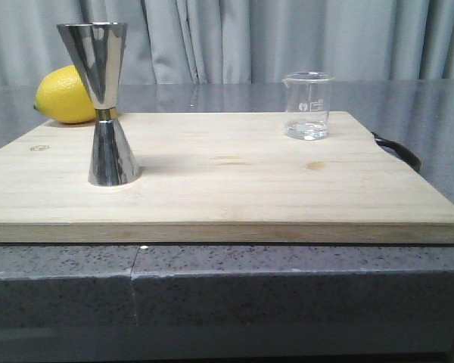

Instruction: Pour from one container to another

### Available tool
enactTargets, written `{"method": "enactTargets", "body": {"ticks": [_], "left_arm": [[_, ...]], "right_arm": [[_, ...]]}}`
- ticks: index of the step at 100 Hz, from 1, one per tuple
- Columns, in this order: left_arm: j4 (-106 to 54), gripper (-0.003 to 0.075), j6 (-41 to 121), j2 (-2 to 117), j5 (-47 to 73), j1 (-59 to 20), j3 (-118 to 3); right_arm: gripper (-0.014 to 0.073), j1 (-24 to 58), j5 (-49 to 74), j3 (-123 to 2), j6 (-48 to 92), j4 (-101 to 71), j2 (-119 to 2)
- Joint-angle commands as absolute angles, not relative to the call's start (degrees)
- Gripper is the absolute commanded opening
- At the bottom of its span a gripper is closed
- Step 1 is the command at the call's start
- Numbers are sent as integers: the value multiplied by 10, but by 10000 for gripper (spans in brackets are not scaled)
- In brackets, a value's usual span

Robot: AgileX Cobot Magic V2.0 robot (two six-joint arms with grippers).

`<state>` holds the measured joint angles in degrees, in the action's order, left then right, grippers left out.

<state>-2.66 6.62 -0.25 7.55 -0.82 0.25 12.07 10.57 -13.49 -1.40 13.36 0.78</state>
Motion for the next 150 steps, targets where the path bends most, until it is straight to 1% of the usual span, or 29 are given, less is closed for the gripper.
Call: {"method": "enactTargets", "body": {"ticks": [1,54,74,93,107,150], "left_arm": [[-34,-19,60,-17,34,-7,22],[-34,-19,60,-17,34,-7,22],[-34,-19,60,-17,34,-7,22],[-34,-19,60,-17,34,-7,22],[-34,-19,60,-17,34,-7,22],[-34,-19,60,-17,34,-7,22]], "right_arm": [[-71,118,60,-150,-11,136,16],[-71,118,60,-141,-11,137,16],[-71,114,24,-65,-12,49,16],[-71,69,-16,-4,-74,19,16],[-71,40,-25,18,-92,21,16],[-71,39,-22,23,-92,35,16]]}}
